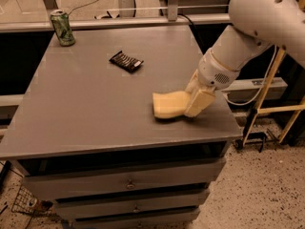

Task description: Move sponge near rxbar chocolate

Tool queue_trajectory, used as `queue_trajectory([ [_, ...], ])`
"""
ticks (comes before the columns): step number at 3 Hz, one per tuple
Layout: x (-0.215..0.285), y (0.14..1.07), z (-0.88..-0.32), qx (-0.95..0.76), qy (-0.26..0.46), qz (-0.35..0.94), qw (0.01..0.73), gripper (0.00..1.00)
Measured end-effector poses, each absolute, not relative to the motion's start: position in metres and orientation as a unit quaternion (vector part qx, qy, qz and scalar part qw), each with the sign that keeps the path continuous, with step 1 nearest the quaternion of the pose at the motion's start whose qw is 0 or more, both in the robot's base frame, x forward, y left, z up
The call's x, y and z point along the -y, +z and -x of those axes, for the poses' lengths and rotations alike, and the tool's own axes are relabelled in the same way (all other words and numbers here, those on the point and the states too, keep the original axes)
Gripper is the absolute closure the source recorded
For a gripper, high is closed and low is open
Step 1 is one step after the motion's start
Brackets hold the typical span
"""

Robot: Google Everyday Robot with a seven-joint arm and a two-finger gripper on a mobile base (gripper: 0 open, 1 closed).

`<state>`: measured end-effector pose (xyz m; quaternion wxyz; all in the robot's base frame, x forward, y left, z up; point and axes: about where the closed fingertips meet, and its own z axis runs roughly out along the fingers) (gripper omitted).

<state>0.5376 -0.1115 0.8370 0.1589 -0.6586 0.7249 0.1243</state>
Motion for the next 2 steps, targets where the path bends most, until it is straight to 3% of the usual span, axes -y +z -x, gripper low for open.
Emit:
queue_trajectory([
  [1, 0.117, 0.852, -0.55, -0.73, 0.126, 0.646, 0.183, 0.93],
  [2, 0.133, 0.89, -0.583, -0.734, 0.099, 0.629, 0.236, 1.0],
])
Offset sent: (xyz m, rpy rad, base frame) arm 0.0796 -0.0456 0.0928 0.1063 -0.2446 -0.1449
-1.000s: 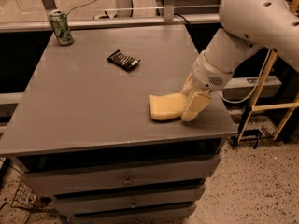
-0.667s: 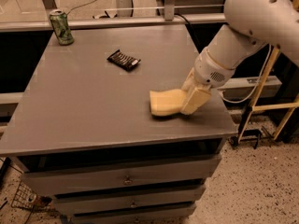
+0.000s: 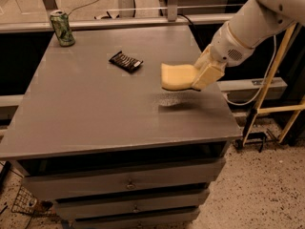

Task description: Move sponge near rxbar chocolate

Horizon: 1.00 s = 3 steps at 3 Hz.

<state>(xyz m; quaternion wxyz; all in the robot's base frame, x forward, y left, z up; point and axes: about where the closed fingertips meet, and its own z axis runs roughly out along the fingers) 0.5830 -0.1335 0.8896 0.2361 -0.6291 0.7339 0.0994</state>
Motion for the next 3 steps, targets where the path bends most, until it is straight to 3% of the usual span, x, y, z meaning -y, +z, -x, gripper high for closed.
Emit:
queue_trajectory([
  [1, 0.133, 0.886, -0.601, -0.736, 0.093, 0.628, 0.234, 1.0],
  [3, 0.106, 0.901, -0.686, -0.716, 0.081, 0.647, 0.25, 1.0],
])
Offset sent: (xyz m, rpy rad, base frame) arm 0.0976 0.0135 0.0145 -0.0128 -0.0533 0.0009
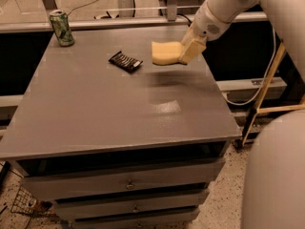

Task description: Move sponge near rxbar chocolate

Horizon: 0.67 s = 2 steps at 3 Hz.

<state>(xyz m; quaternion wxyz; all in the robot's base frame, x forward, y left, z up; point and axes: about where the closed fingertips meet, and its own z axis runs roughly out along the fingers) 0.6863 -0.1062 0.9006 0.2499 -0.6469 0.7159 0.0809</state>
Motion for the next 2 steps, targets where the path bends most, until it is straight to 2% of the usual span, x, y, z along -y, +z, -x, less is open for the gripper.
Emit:
queue_trajectory([
  [2, 0.077, 0.911, -0.736, -0.719, 0.024, 0.645, 0.258, 1.0],
])
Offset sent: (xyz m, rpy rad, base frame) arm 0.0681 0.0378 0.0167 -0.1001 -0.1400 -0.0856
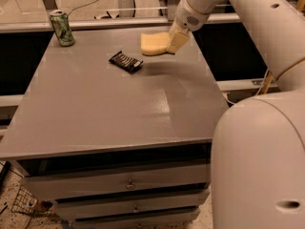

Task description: Move sponge near rxbar chocolate

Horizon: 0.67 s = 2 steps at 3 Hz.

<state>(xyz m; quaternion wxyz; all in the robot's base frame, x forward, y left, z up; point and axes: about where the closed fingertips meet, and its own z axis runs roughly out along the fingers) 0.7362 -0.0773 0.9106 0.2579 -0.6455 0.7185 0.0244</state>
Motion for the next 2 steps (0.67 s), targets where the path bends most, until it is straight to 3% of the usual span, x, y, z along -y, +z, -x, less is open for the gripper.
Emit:
queue_trajectory([
  [2, 0.0644, 0.8942, -0.7525, -0.735, 0.022, 0.622, 0.269, 1.0],
])
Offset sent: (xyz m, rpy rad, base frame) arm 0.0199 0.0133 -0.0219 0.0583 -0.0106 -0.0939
